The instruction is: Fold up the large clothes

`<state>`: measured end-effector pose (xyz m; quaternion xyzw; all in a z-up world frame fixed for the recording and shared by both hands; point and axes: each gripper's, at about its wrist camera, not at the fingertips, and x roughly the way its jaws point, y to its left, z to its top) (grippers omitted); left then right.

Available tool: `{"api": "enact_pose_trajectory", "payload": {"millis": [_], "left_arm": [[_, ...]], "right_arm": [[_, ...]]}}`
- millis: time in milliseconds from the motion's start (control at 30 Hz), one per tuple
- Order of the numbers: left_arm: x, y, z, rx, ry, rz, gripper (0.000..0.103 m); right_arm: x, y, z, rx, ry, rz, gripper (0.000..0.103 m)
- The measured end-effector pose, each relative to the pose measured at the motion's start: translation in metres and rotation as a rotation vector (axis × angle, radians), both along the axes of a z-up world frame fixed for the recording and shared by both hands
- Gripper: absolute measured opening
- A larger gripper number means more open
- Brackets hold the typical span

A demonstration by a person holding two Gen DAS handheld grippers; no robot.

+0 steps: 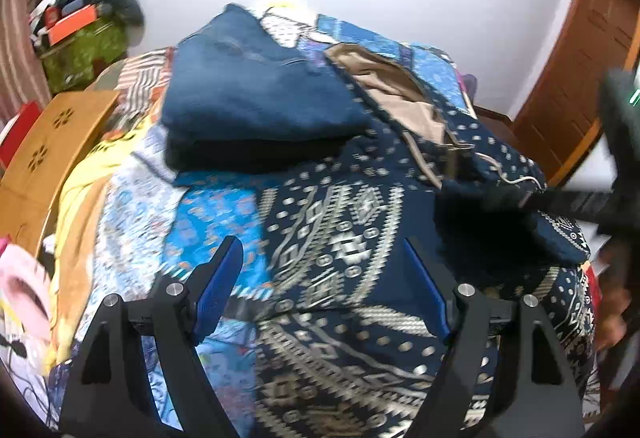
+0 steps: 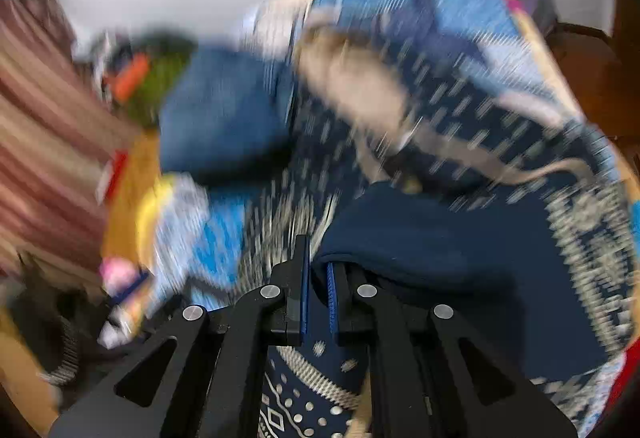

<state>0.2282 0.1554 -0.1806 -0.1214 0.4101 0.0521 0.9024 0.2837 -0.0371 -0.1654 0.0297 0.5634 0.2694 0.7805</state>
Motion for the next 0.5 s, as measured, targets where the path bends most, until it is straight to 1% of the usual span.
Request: {"api": "enact_pose_trajectory", "payload": {"millis": [67,133,200,233,267,300,333,367,433,500], "left_arm": [[-0.005,0.008,-0.005,-0.007,0.012,0.018,0.079],[-0.008,0.015,-0.012,-0.011,0.03,0.035,0.079],[-0.01,0.018,-0.018,-0.017,0.045,0.042,0.079],[-0.01,0.018,-0.02,-0.018,0.051,0.042,0.079],[-0.01,0.018,-0.022,-0.018,0.055,0.039,0.079],[-0.01,0.016,-0.023,-0.016,0.059,0.035,0.079],[-0.009,0.014,-0.024,-0.011,0.062,0.03,0.079],[-0.007,0.011,-0.024,-0.005,0.063,0.024,0.079],[-0.004,0.003,-0.022,0.005,0.062,0.004,0.079],[0.001,-0.009,-0.019,0.012,0.056,-0.022,0.079]], "right_arm": [[-0.007,0.017,-0.027,-0.069,0.04,0.055,0.011],[-0.013,0.026,-0.043,-0.122,0.066,0.078,0.012],[-0.016,0.028,-0.056,-0.175,0.089,0.101,0.015],[-0.016,0.028,-0.059,-0.188,0.106,0.114,0.018],[-0.017,0.026,-0.06,-0.184,0.124,0.132,0.025],[-0.018,0.023,-0.059,-0.166,0.137,0.149,0.028],[-0.019,0.018,-0.055,-0.146,0.147,0.159,0.034],[-0.02,0.016,-0.051,-0.136,0.155,0.161,0.038],[-0.024,0.005,-0.039,-0.112,0.157,0.157,0.04],[-0.026,-0.01,-0.026,-0.088,0.132,0.147,0.04]]}}
